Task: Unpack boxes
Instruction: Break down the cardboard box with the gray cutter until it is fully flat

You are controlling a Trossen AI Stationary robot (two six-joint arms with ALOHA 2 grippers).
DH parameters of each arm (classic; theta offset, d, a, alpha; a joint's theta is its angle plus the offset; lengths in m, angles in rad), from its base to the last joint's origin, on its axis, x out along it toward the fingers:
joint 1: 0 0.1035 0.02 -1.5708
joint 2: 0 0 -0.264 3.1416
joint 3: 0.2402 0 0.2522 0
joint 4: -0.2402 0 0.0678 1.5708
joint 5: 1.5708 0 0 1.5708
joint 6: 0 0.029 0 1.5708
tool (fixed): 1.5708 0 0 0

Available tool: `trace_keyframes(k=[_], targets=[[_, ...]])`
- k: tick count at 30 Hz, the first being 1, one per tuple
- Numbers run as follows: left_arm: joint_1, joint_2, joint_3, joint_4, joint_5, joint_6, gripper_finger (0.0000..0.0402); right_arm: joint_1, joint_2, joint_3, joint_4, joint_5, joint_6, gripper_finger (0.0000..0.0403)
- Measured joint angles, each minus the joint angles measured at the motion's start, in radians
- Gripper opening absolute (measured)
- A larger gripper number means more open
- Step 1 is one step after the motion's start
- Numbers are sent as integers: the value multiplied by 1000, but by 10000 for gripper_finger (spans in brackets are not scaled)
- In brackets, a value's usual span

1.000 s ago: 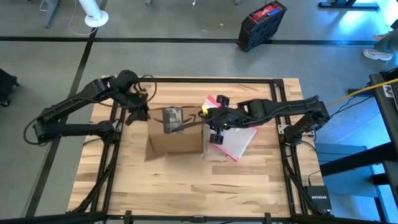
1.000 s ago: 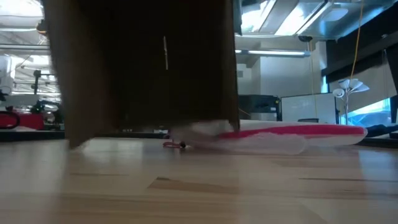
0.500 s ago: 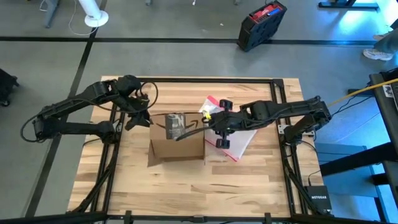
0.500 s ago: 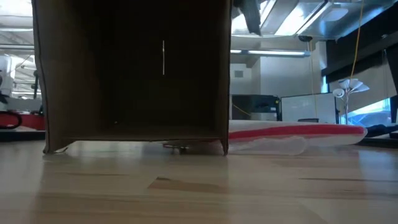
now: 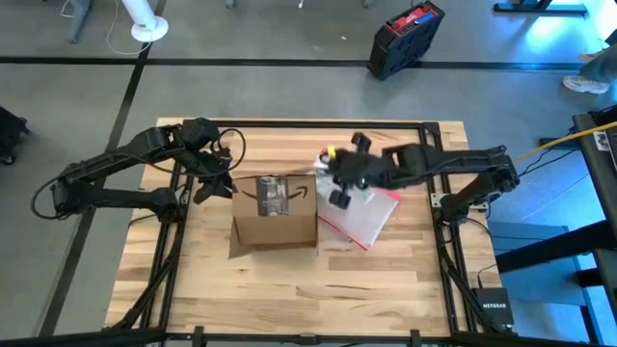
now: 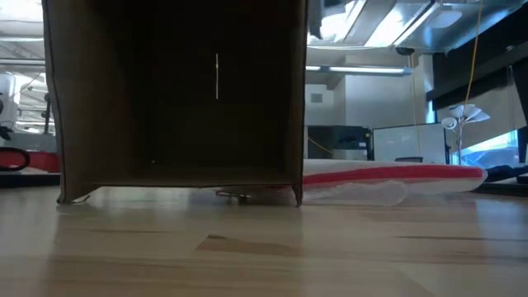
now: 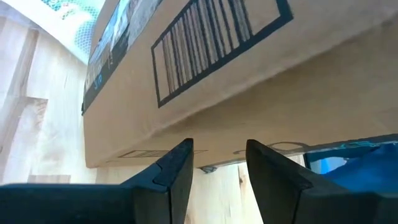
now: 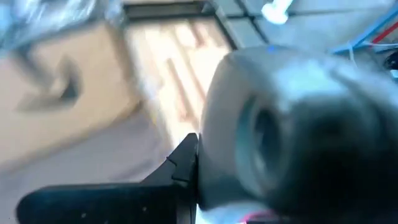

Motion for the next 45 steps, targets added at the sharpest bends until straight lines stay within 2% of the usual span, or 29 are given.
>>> trace_keyframes(k=[3, 10, 18, 20, 24, 27, 29, 36, 38, 42, 45], targets=[[0, 0, 0, 0, -3, 0, 140, -48, -14, 0, 106, -9, -30, 71], [0, 0, 0, 0, -9, 0, 140, -132, -10, 0, 372, -136, -104, 71], [0, 0, -1, 5, -23, 3, 140, -154, 13, -1, 425, -244, -101, 71], [0, 0, -1, 5, -24, 3, 140, -154, 14, -1, 425, -305, -67, 71], [0, 0, -1, -9, -31, -14, 140, -155, 14, -1, 436, -516, 14, 71], [3, -1, -1, -31, -75, -34, 140, -154, 13, -1, 432, -690, 79, 71], [3, -1, -1, -43, -97, -36, 140, -153, 13, -1, 428, -760, 103, 71], [2, -1, -1, -51, -98, -46, 140, -153, 11, -1, 466, -757, 107, 71], [2, -6, -1, -69, -98, -65, 140, -154, 9, -1, 456, -724, 104, 71], [2, -29, -1, -119, -46, -91, 140, -153, 2, -2, 358, -661, 81, 71], [2, -37, -1, -139, 11, -107, 140, -153, -14, -2, 277, -653, 78, 71]])
